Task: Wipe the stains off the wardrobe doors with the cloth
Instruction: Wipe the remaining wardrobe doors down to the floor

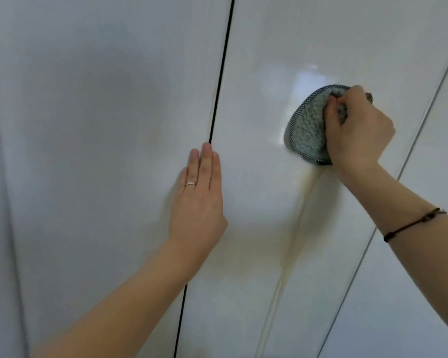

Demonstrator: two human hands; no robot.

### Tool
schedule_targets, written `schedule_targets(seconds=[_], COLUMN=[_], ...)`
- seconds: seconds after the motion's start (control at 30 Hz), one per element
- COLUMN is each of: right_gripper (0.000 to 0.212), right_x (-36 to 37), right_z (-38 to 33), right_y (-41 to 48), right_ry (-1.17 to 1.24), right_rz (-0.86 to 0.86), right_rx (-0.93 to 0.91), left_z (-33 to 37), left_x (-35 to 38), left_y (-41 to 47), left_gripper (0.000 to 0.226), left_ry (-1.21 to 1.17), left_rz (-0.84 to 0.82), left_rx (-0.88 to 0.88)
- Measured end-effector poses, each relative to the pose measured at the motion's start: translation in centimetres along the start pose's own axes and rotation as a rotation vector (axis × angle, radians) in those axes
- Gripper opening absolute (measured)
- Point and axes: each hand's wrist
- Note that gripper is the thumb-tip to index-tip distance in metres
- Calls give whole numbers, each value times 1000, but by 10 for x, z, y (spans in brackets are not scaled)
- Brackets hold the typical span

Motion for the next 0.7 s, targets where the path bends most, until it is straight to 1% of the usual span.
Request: schedule_targets(seconds=[0.03,0.07,0.13,0.17,0.2,0.23,0.27,0.3,0.37,0.43,0.47,0.5,0.53,0.57,0.6,0.63,0.67,0.7], right_gripper=[27,25,20,24,26,24,22,20,23,26,28,30,31,33,34,29,19,13], right_x=[2,6,13,13,13,10,8,5,-4,-17,-19,-17,-15,-13,-9,-6,-7,-11], right_z=[-9,-17,-34,-38,-36,-26,-16,-3,26,54,64,69,66,56,43,30,22,16], right_y=[-18,-45,-112,-138,-154,-154,-141,-119,-66,-22,-12,-13,-20,-37,-61,-91,-121,-142], right_ry=[26,77,141,150,149,148,149,126,25,-40,-31,-30,-35,-37,-17,39,100,135], right_rz=[-48,-109,-267,-352,-420,-441,-437,-402,-253,-193,-119,-83,-97,-175,-298,-442,-577,-609], right_rx=[7,-88,-456,-612,-709,-752,-738,-667,-418,-212,-133,-33,55,64,-12,-165,-392,-589], left_z=[0,1,-1,-2,-3,-2,-3,-1,4,8,10,13,15,17,17,17,17,16], left_x=[1,2,2,1,-1,-3,-4,-5,-5,-4,-3,-2,-2,-1,-1,-1,-1,-1], left_y=[1,3,5,5,4,2,1,1,1,1,1,1,1,1,1,1,2,1], left_gripper=[86,87,87,86,86,86,86,85,83,83,83,83,83,84,85,86,88,90], left_ry=[3,0,13,29,44,50,52,52,50,49,45,39,35,33,37,47,55,60], left_rz=[5,17,23,17,4,-12,-23,-20,-5,11,23,27,22,17,16,17,13,0], left_rx=[-12,-13,-2,5,11,13,7,0,-14,-35,-47,-59,-69,-79,-88,-90,-87,-82])
Point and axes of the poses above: each hand's wrist, its own y-axis towards the middle knuckle, its own x-axis out of the palm, z = x × y
